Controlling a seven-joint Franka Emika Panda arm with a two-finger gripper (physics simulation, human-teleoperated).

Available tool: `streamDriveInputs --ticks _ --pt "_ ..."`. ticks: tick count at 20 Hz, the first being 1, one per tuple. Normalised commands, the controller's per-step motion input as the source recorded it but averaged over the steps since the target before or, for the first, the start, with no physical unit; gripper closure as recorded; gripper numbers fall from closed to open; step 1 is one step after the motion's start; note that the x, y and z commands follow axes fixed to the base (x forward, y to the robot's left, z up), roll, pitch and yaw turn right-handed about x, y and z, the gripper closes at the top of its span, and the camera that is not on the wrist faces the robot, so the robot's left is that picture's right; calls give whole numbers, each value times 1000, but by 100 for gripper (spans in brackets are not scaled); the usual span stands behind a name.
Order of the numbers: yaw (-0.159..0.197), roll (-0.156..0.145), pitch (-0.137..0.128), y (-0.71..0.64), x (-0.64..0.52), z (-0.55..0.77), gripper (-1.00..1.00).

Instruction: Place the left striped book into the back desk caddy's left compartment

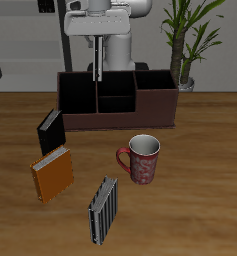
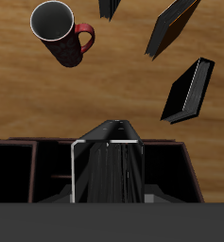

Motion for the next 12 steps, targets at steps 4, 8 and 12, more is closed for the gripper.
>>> streamDriveInputs --ticks 4,8,12 --pt "-2 -28 -11 -195 -275 -53 100" --pt "1 -36 -6 -225 -231 -34 100" --pt "-12 -56 5 -243 -91 -49 100"
